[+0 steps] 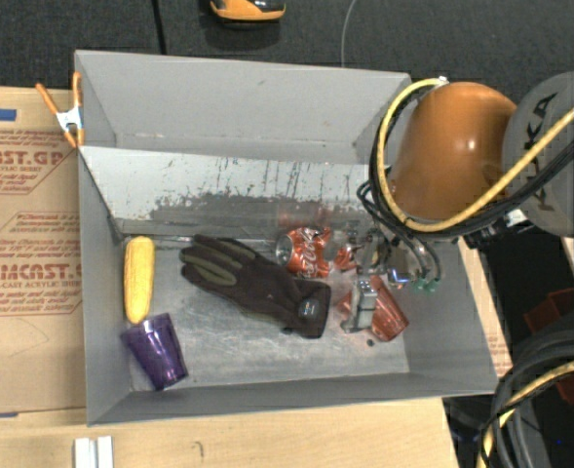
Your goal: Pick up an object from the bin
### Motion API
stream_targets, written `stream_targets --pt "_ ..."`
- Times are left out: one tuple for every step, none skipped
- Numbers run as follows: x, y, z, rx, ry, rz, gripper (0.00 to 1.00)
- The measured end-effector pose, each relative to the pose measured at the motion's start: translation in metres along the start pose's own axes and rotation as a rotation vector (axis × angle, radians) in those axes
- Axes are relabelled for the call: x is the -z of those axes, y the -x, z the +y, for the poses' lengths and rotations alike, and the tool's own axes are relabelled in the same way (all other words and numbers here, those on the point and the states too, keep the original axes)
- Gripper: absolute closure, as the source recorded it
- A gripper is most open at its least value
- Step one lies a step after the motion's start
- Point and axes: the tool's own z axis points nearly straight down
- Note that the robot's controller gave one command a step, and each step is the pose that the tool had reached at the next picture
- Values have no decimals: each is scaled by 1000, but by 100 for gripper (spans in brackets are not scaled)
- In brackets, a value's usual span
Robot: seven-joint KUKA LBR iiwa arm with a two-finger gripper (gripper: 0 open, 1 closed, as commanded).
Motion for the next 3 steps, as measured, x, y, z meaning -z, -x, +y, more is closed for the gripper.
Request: stream_targets --pt "5 1 0 0 0 -8 0" --pt "-26 17 16 75 -2 -15 0" --pt "-91 41 22 89 1 -14 0"
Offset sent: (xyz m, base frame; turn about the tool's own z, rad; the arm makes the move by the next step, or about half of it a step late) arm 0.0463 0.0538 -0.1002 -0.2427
